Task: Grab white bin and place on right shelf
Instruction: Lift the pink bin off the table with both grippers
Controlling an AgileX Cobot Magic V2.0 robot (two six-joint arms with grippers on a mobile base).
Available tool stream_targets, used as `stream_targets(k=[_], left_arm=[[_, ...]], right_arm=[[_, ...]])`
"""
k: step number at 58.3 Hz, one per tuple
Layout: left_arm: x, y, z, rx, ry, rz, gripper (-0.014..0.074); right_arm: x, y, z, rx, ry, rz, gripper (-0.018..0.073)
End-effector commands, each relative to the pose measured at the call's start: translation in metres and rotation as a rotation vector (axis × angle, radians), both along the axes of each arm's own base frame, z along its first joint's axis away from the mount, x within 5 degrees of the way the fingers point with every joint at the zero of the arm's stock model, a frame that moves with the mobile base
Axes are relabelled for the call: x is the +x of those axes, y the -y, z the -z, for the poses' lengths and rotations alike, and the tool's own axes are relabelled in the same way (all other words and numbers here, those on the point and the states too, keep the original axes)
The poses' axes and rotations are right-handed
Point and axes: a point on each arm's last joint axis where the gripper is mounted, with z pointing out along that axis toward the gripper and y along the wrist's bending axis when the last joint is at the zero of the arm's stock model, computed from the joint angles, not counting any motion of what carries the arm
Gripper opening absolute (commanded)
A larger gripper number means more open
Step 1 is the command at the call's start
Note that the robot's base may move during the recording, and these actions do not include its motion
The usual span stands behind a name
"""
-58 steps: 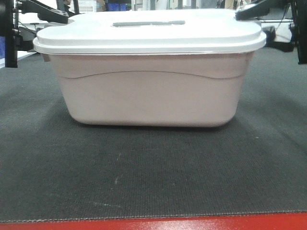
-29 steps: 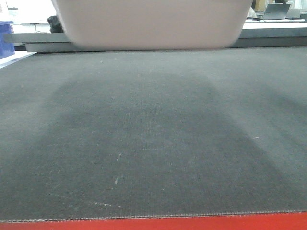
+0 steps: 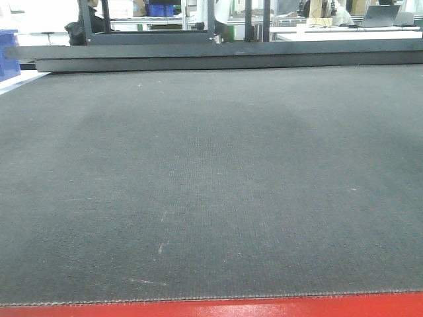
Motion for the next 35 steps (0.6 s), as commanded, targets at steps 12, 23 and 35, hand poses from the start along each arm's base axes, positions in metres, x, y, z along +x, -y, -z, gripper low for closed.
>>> stream_targets(k=[12, 23, 35], left_arm=[[-0.0604, 0.0298, -0.0296, -0.021, 0.166, 0.443, -0.0118], [-0.0602, 0.0299, -0.0291, -0.015, 0.165, 0.441, -0.0118], [-0.0602, 0.0299, -0.0291, -0.015, 0.165, 0.441, -0.0118]], right_arm=[[-0.0543, -0.0290, -0.0344, 0.019, 0.231, -0.366, 0.0060], [-0.0529, -0.0283, -0.0344, 0.021, 0.226, -0.349, 0.0060], [-0.0519, -0.0279, -0.0344, 0.022, 0.223, -0.338, 0.0060]])
